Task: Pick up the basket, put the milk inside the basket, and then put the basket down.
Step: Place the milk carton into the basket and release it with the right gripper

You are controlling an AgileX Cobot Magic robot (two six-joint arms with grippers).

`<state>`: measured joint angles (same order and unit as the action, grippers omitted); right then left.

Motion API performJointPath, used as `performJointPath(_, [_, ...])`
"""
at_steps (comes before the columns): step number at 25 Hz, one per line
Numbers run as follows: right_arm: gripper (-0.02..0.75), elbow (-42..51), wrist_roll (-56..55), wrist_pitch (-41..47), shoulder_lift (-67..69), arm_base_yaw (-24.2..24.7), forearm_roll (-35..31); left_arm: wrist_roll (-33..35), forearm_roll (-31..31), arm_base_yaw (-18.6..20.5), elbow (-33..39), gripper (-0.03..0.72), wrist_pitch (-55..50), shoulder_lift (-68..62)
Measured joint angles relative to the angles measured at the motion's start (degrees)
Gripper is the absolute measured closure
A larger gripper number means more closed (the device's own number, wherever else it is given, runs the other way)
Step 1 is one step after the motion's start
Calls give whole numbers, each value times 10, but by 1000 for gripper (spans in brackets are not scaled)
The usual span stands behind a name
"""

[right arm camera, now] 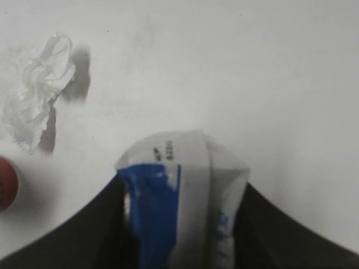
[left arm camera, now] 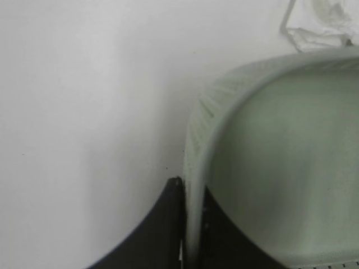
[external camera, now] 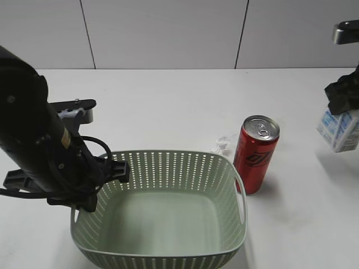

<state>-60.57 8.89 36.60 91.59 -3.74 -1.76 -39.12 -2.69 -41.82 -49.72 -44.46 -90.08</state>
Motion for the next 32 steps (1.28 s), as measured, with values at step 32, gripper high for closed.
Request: performJointPath(32, [421,1,-77,47,-127,-419,-100,0,0,0,0,683,16,0])
